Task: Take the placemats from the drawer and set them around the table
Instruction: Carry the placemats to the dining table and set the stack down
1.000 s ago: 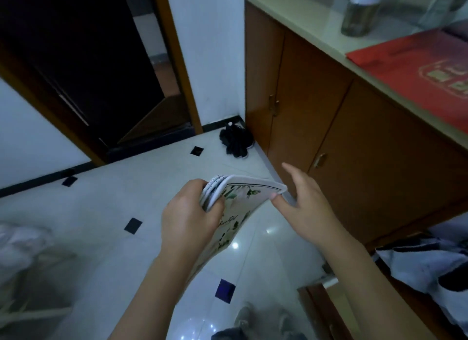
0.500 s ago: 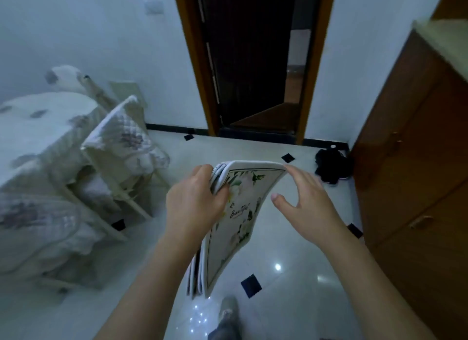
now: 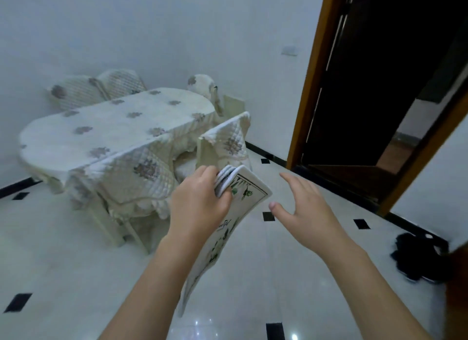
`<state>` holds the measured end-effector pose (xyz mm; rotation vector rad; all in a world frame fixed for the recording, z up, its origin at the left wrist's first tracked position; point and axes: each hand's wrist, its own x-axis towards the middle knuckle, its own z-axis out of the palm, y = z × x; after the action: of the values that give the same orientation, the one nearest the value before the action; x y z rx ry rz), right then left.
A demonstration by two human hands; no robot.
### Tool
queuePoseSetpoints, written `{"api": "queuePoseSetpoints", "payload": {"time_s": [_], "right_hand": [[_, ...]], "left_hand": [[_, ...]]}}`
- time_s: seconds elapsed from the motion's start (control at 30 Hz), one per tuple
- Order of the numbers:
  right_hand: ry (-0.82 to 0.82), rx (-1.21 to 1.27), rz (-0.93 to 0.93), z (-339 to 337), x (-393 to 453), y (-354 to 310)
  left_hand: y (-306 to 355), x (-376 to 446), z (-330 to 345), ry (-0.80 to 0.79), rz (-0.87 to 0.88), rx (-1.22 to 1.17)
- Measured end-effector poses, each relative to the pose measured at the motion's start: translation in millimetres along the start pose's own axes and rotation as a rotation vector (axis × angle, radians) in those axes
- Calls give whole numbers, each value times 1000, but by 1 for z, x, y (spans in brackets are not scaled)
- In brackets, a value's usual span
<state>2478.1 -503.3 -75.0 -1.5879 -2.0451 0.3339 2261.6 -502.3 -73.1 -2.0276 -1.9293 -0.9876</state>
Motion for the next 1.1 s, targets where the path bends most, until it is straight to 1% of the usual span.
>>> {"api": "queuePoseSetpoints", "payload": {"time_s": [0.1, 0.23, 0.47, 0.6, 0.7, 0.83, 1.1], "right_hand": [[-14, -2, -59, 19, 20, -43], [-40, -41, -117, 53, 40, -95], [-93, -65, -145, 110, 67, -166], [-81, -58, -190, 135, 79, -197], [-93, -50, -234, 150, 87, -222], [-131, -25, -294, 170, 97, -252], [-182, 52, -384, 214, 128, -285]], "left_hand": [[-42, 7, -27, 23, -70, -7], [-98, 11, -53, 33, -107, -30], [-187, 15, -78, 12, -199, -19], [-222, 10, -90, 35, -236, -46], [-248, 8, -103, 80, -261, -72], [-279, 1, -120, 99, -359, -52], [-326, 0, -132, 128, -477, -70]]}}
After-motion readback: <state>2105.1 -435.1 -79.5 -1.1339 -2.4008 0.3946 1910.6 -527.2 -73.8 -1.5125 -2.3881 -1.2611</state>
